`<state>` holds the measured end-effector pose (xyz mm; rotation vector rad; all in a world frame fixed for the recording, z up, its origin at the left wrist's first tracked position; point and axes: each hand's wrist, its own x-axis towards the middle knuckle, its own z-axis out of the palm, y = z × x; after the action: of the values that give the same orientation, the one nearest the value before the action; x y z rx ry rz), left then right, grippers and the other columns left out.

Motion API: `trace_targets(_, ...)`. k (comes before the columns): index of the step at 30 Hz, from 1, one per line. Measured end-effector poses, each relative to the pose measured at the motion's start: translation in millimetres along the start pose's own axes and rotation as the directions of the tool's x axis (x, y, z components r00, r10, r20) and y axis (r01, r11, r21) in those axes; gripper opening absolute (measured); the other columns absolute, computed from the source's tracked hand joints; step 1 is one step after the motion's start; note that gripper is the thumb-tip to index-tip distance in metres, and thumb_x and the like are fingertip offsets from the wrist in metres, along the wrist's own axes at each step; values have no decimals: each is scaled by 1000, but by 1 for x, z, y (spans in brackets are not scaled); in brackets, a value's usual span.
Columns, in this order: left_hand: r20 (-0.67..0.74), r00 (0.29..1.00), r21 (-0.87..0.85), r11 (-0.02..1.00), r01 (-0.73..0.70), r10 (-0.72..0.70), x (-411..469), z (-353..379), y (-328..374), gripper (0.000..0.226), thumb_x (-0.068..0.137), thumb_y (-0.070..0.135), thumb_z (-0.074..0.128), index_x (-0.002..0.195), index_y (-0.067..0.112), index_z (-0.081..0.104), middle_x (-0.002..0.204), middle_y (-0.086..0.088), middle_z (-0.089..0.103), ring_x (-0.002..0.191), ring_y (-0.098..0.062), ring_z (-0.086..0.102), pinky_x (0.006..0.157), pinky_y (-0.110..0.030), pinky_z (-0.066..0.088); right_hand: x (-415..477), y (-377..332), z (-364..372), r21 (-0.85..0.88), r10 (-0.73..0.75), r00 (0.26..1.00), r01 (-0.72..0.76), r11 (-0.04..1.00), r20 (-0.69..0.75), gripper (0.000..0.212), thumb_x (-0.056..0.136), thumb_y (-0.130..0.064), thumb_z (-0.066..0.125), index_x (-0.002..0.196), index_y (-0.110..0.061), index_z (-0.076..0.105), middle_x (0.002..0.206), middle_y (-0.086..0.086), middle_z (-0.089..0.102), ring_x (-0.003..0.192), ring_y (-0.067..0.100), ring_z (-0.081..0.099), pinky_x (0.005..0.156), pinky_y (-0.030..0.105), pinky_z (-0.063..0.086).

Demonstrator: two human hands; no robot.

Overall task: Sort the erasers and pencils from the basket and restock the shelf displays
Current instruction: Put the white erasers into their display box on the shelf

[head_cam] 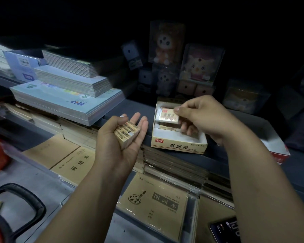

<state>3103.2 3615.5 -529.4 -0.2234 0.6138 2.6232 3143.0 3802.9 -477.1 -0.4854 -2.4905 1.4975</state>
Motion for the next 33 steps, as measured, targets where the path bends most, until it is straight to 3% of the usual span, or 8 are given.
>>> trace_targets(3, 0, 1000, 18, 1000, -11, 11, 1, -1, -1, 35, 93, 0, 57, 128, 2, 57, 111, -26, 73, 99, -41, 74, 98, -45, 57, -3, 0, -2, -16, 32, 996, -31, 999, 84, 27, 100, -15, 62, 90, 9, 70, 62, 10, 64, 47, 12, 57, 44, 22, 46)
trace_targets(6, 10, 1000, 18, 1000, -13, 13, 1, -1, -1, 35, 94, 0, 56, 129, 2, 57, 111, -26, 73, 99, -41, 74, 98, -45, 57, -3, -2, 0, -139, 74, 989, -56, 989, 125, 27, 99, -17, 64, 88, 7, 70, 65, 13, 65, 48, 12, 57, 45, 22, 47)
trace_targets(12, 17, 1000, 29, 999, -15, 14, 2, -1, -1, 35, 93, 0, 57, 129, 2, 57, 112, -27, 72, 100, -41, 73, 97, -45, 57, -4, -8, 4, -323, 92, 987, -44, 945, 134, 22, 82, -20, 84, 94, -5, 72, 84, 10, 76, 68, 13, 70, 52, 23, 51)
trace_targets(16, 23, 1000, 24, 1000, -10, 10, 2, -1, -1, 37, 92, 0, 57, 129, 2, 57, 112, -27, 72, 100, -42, 73, 97, -45, 57, -3, -8, 4, -486, 48, 996, -3, 874, 81, 32, 66, -30, 94, 87, -19, 73, 92, -2, 69, 79, 12, 63, 54, 23, 40)
trace_targets(19, 25, 1000, 22, 1000, -7, 7, 2, -1, 0, 36, 93, 1, 58, 129, 1, 56, 113, -27, 72, 101, -42, 73, 98, -45, 57, -2, -7, 7, -511, 7, 998, 26, 859, 61, 27, 67, -34, 93, 83, -24, 73, 94, -5, 66, 80, 8, 61, 58, 24, 42)
trace_targets(23, 29, 1000, 4, 1000, -8, 8, 0, -1, -1, 36, 92, 10, 64, 126, 2, 57, 118, -28, 70, 103, -43, 72, 100, -47, 55, -2, -7, 7, -505, -15, 996, 55, 861, 83, 25, 72, -32, 90, 89, -26, 73, 92, -8, 65, 73, 6, 59, 52, 21, 39)
trace_targets(27, 40, 999, -69, 998, -3, 6, 1, -2, 0, 49, 91, 20, 70, 134, 4, 52, 117, -31, 69, 104, -46, 71, 101, -50, 54, -1, -7, 7, -521, -13, 992, 77, 850, 124, 27, 72, -31, 90, 93, -28, 73, 100, -6, 68, 86, 10, 64, 65, 26, 48)
trace_targets(33, 55, 998, -86, 996, 11, -6, 2, -3, -1, 57, 90, 26, 72, 136, 6, 47, 117, -32, 69, 107, -45, 70, 103, -51, 53, -1, -7, 7, -519, -26, 990, 94, 849, 136, 29, 69, -27, 92, 93, -27, 77, 92, -3, 72, 84, 13, 67, 69, 27, 52)
